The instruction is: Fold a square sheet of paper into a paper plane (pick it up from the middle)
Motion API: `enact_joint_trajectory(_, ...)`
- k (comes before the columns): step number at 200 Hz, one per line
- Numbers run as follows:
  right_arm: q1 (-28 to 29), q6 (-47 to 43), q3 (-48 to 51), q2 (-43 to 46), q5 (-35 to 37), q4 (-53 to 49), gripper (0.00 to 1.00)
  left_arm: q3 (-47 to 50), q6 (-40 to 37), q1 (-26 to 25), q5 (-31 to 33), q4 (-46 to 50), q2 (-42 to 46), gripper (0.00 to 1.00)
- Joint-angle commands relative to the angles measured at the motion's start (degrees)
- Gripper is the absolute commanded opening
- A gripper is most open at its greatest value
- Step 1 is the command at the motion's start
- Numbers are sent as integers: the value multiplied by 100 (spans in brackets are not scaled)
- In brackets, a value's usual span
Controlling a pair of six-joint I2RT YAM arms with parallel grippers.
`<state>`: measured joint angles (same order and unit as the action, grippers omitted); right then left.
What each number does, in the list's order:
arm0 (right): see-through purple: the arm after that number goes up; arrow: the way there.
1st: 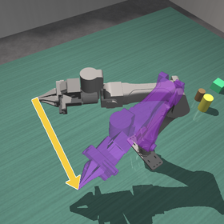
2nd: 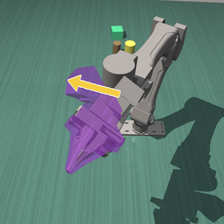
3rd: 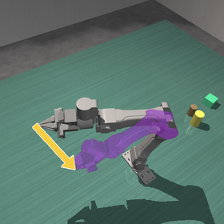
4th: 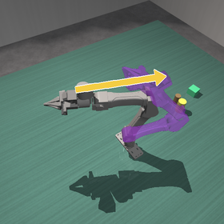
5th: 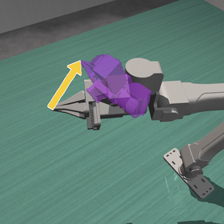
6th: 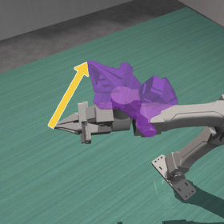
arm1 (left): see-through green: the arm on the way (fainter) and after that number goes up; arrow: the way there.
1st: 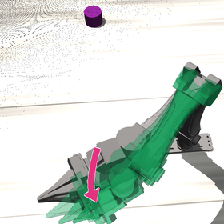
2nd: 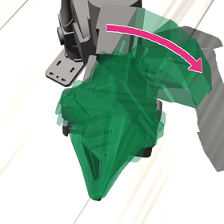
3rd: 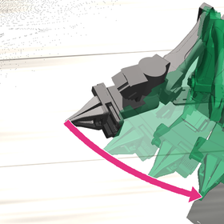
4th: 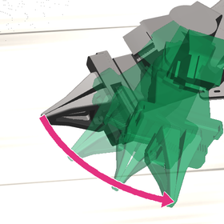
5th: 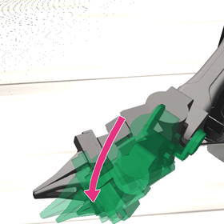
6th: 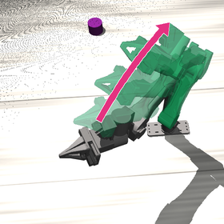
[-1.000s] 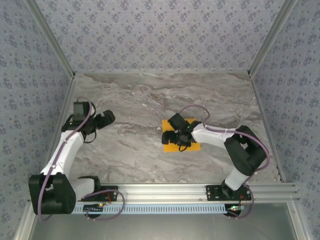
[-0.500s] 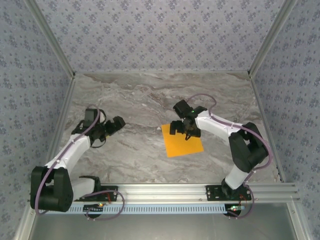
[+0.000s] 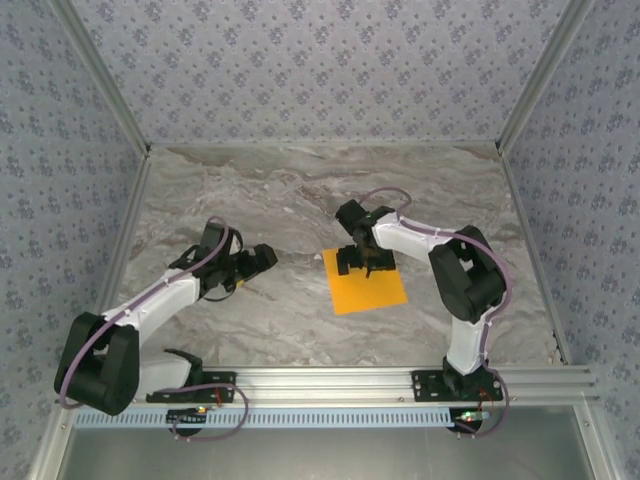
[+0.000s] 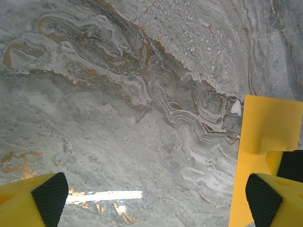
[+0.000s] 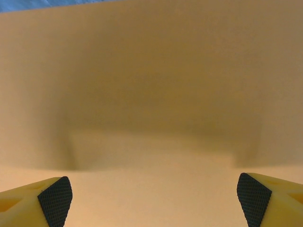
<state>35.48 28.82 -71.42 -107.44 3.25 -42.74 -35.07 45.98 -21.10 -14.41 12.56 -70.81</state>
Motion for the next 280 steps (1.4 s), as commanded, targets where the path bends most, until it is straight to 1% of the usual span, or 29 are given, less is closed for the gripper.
enact_joint_trajectory(1,-49,-96,33,-173,-143,-141,93,-112,119,-107,147,-114,-53,99)
enact_joint_trajectory(32,-68,-59,245,-413,-178,-26,89,-132,156,-180,193,-89,-121,99)
enact_joint_trajectory(71,-103,33,523,-636,-82,94,78,-106,204,-236,252,-89,-186,99)
enact_joint_trajectory(113,-147,96,526,-523,-45,152,69,-88,265,-248,258,-130,-248,99)
enact_joint_trajectory(121,-157,101,514,-478,-40,152,66,-88,266,-261,256,-136,-261,99)
enact_joint_trajectory(131,-175,113,490,-409,-21,143,65,-87,272,-271,259,-131,-278,99)
enact_joint_trajectory(149,-170,126,367,-225,73,-7,65,-86,276,-265,266,-131,-301,99)
enact_joint_trajectory(164,-94,141,266,79,191,-155,69,-79,276,-276,266,-127,-303,99)
enact_joint_trajectory(170,-60,140,134,202,225,-215,71,-79,280,-279,273,-122,-311,99)
enact_joint_trajectory(187,47,118,17,441,232,-330,84,-88,289,-272,268,-139,-340,99)
enact_joint_trajectory(205,150,126,-34,433,42,-347,91,-83,309,-288,268,-175,-380,99)
enact_joint_trajectory(220,213,157,-20,296,-16,-310,93,-86,318,-295,268,-193,-416,99)
enact_joint_trajectory(251,215,189,35,-41,-154,-238,92,-88,336,-308,257,-189,-448,99)
enact_joint_trajectory(280,183,210,121,-248,-134,-162,92,-88,348,-324,258,-153,-444,99)
